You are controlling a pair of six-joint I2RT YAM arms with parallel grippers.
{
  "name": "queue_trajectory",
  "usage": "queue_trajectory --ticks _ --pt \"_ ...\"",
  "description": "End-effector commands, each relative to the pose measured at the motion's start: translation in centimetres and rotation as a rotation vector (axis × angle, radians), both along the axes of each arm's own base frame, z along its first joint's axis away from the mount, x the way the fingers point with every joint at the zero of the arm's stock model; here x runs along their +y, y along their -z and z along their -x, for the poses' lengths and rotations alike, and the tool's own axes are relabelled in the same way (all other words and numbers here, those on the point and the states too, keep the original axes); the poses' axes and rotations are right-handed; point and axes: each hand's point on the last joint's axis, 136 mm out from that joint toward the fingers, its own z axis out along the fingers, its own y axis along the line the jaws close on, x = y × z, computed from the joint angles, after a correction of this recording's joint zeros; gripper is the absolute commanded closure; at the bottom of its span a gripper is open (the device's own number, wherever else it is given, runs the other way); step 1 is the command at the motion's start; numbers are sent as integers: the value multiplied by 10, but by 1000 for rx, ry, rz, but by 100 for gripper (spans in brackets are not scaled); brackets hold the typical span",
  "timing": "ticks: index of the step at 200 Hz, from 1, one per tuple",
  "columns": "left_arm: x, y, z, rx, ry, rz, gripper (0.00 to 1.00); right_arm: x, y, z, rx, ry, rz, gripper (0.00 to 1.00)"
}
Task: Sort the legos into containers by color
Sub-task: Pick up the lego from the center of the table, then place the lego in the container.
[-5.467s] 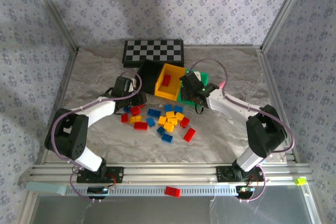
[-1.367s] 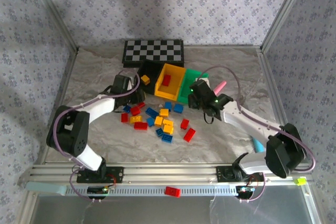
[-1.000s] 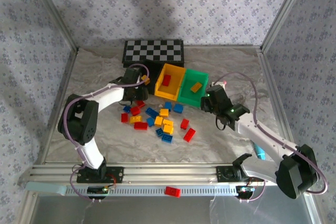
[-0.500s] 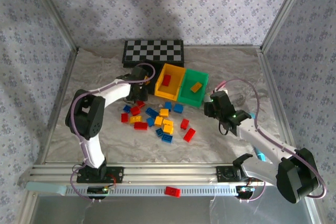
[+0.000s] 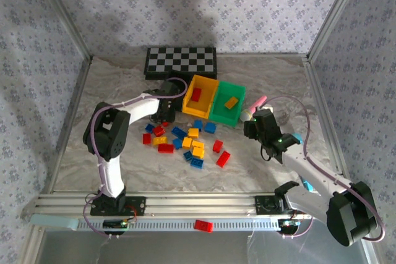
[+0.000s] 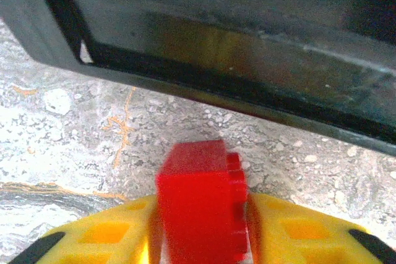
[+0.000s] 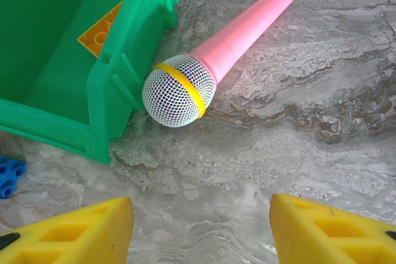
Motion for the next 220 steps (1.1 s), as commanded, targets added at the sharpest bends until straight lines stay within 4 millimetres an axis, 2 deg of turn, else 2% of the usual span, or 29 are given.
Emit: queue_trajectory --ticks 1,12,34,57,91,112,131,161,188,202,211,220 --pt "-3 -18 2 -50 5 14 77 0 2 -1 -2 -9 -9 38" --pt "-7 -25 2 -73 14 22 84 0 4 -1 2 -8 -8 38" --pt "-12 -43 2 -115 31 19 85 -1 3 -1 -4 -3 -11 38" --pt "-24 -75 4 -191 65 23 85 -1 4 -2 -8 3 -16 38" --pt "-68 -124 5 -308 156 109 85 -1 6 -4 -9 10 -20 38" --pt "-93 -144 -1 -352 205 134 84 -1 10 -4 7 10 -16 38" --pt "-105 -144 -16 -345 212 111 83 0 11 -5 8 8 -18 38" --pt "-119 -132 -42 -316 218 42 80 -2 13 -5 14 13 -11 38" --pt "-134 -127 -54 -310 234 54 63 -3 13 -4 9 17 -15 38" --pt "-136 -127 -56 -310 235 57 54 -2 14 -5 15 15 -14 38" --pt "-134 -128 -55 -313 229 53 44 -2 13 -5 14 14 -18 38" --pt "-132 -131 -53 -320 226 57 42 -2 13 -4 13 13 -18 38"
